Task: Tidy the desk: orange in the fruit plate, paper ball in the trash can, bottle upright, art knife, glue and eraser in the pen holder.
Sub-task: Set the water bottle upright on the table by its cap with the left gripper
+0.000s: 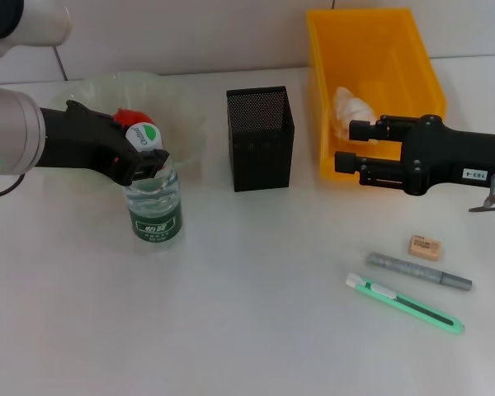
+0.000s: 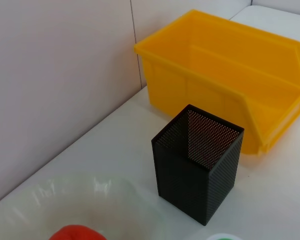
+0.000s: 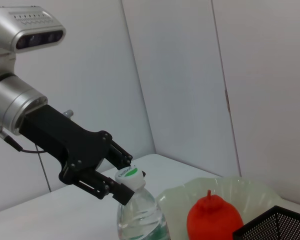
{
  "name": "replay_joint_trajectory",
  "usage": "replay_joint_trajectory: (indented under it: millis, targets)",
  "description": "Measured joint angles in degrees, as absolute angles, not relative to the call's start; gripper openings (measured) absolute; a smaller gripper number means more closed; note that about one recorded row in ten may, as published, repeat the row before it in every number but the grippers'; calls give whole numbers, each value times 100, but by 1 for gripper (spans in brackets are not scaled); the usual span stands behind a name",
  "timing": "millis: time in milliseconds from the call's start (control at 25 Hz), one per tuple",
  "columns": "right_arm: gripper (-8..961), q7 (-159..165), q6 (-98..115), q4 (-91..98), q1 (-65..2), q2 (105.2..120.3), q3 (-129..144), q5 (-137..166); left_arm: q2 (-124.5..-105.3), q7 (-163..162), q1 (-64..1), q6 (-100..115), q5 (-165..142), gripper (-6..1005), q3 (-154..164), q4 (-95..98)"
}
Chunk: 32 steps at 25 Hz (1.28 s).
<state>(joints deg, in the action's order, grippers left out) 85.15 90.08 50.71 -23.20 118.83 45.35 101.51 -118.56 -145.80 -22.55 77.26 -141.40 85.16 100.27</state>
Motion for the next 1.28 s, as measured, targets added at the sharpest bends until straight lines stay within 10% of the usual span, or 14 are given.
replay_joint_trajectory:
  millis: [840, 1280]
  targets:
    - [635, 8510, 9009, 5071, -2338, 11883, 4528, 10160, -11856, -14588, -2265, 7731, -14073, 441, 8481, 10029]
    - [634, 8504, 9009, 5071, -2338, 11883, 4526, 10160, -11849, -14577, -2245, 7735, -13852, 699, 8329, 10019]
